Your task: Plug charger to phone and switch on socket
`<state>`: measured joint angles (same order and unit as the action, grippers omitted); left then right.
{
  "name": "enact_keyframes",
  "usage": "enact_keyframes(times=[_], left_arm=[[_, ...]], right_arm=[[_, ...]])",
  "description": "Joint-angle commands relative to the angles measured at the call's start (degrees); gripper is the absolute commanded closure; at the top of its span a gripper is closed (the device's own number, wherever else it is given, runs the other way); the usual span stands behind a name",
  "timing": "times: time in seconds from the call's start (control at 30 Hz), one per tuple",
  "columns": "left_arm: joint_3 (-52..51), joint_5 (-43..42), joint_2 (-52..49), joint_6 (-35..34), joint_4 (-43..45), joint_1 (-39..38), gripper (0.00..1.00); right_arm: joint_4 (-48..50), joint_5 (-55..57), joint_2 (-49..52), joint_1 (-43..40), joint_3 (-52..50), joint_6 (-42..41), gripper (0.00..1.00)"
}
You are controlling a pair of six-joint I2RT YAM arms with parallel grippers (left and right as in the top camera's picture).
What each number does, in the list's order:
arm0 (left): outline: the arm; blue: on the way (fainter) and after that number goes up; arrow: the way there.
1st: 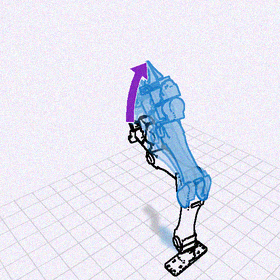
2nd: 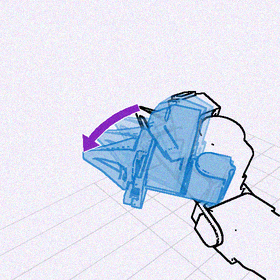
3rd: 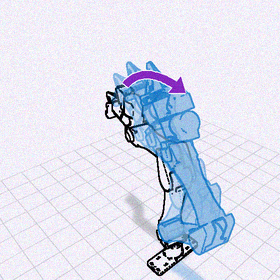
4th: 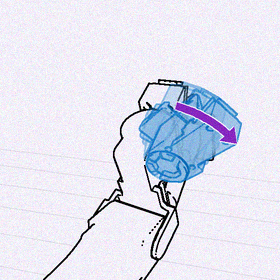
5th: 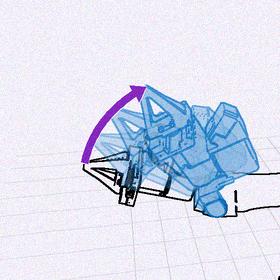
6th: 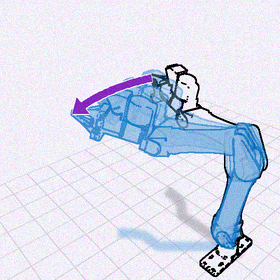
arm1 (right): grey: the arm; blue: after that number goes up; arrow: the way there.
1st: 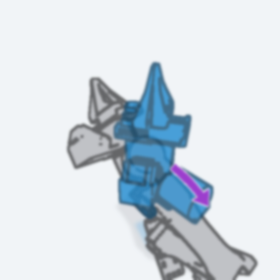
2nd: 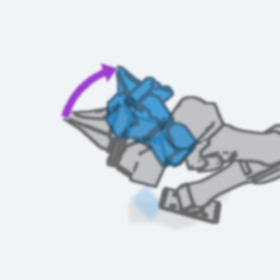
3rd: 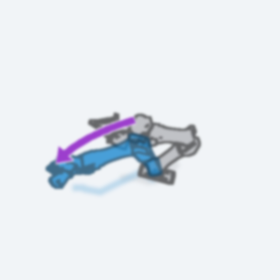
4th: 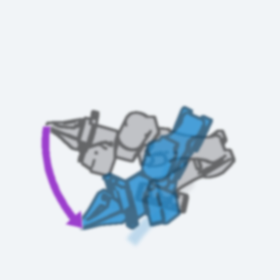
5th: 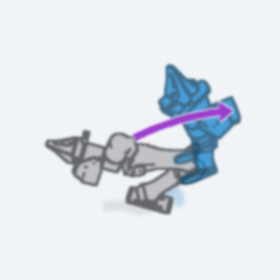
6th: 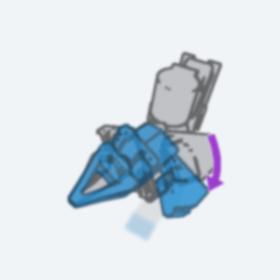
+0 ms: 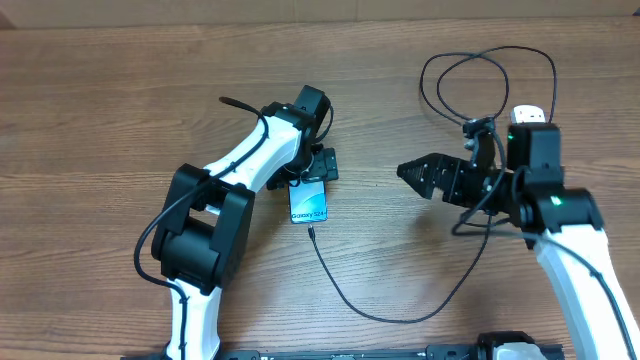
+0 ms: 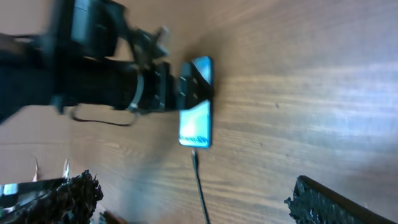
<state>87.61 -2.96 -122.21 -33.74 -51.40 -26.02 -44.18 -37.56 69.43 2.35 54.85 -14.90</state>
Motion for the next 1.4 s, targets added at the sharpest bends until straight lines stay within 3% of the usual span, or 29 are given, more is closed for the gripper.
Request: enact_keyframes(times=[0.0, 0.13, 0.3, 0.7, 0.77, 0.9, 1.2, 1.37], left_arm=[[-0.4, -1.6, -5.6, 0.7, 0.4, -1.3, 0.01], [-0.4, -1.7, -6.0, 2.6, -0.6, -1.3, 0.09], [-0.4, -4.3, -6.0, 5.8, -1.3, -0.4, 0.11], [-0.4, -22.6, -6.0, 15.8, -3.4, 5.5, 0.14], [-0.4, -22.2, -6.0, 15.7, -3.8, 6.2, 0.14], [-0.4, -19.8, -6.0, 14.4, -3.9, 5.8, 0.01], [-0.4, -9.7, -6.0, 4.9, -2.3, 1.7, 0.01], [-0.4, -3.8, -6.0, 2.8, -2.0, -0.1, 0.09]], right_arm=[[-0.3, 2.0, 5.8, 0.8, 1.0, -0.1, 0.00], [0.6, 2.5, 12.4, 3.6, 1.0, -0.1, 0.00], [3.3, 2.1, 20.9, 9.3, 1.0, -0.2, 0.00], [16.5, 0.2, 33.4, 21.0, 1.0, -12.7, 0.00], [18.0, -0.2, 34.3, 21.7, 1.0, -14.5, 0.00], [18.5, -0.2, 34.5, 21.7, 1.0, -14.9, 0.00], [18.4, 0.0, 34.5, 21.7, 1.0, -14.9, 0.00], [18.4, 0.0, 34.5, 21.7, 1.0, -14.9, 0.00]])
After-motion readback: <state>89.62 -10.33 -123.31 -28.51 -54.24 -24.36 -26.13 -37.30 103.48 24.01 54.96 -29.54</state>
